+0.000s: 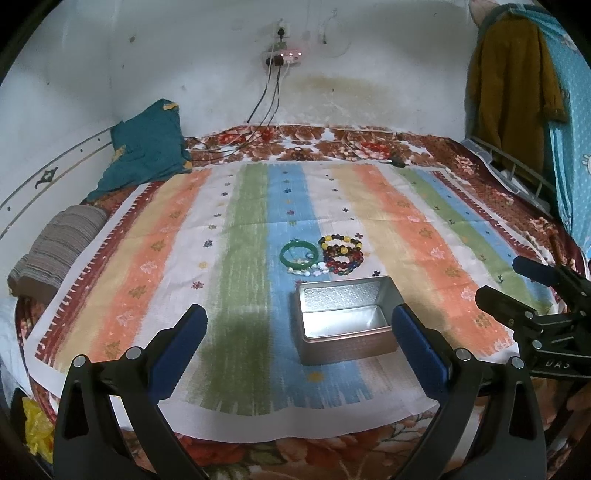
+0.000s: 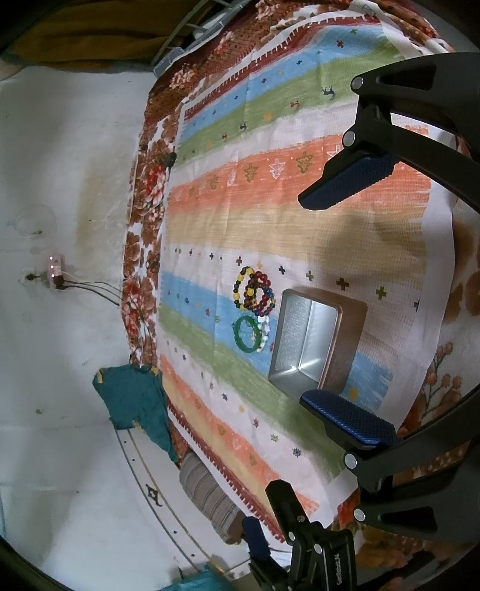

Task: Organize jewelry
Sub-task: 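Move both grippers forward over the silver tin toward the bracelets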

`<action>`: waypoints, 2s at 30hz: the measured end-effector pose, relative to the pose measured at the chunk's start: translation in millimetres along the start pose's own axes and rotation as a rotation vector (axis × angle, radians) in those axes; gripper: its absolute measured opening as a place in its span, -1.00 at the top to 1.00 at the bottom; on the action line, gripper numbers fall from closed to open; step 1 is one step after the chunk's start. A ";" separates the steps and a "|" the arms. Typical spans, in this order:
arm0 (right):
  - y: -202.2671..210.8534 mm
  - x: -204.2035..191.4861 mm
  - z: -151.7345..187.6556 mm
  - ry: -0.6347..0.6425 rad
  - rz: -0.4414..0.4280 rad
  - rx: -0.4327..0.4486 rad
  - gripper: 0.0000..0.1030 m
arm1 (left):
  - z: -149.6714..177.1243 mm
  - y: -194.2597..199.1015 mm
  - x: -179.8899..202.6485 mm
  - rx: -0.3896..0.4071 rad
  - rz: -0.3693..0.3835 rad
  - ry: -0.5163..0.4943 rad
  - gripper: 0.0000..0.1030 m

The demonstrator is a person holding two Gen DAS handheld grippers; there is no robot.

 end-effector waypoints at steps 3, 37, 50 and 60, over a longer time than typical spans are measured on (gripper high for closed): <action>-0.5 1.0 0.0 -0.002 0.001 -0.001 -0.92 | -0.1 0.2 0.2 0.000 0.001 0.000 -0.89; -38.3 7.4 -27.9 -0.012 0.027 -0.090 -0.92 | -21.2 -46.9 -9.2 -0.131 -0.007 0.033 -0.89; -61.3 12.3 -45.6 -0.011 0.036 -0.124 -0.92 | -41.6 -74.6 -11.1 -0.169 -0.066 0.004 -0.89; -81.3 13.4 -53.1 -0.004 0.045 -0.163 -0.92 | -51.2 -99.1 -12.9 -0.211 -0.101 -0.008 -0.89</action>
Point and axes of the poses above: each gripper's, at about its wrist camera, not at the fingertips, and y roughly against the way its jaws point, x to its right, z to its underside, the point moved 1 cm from there along -y, roughly the way its jaws point
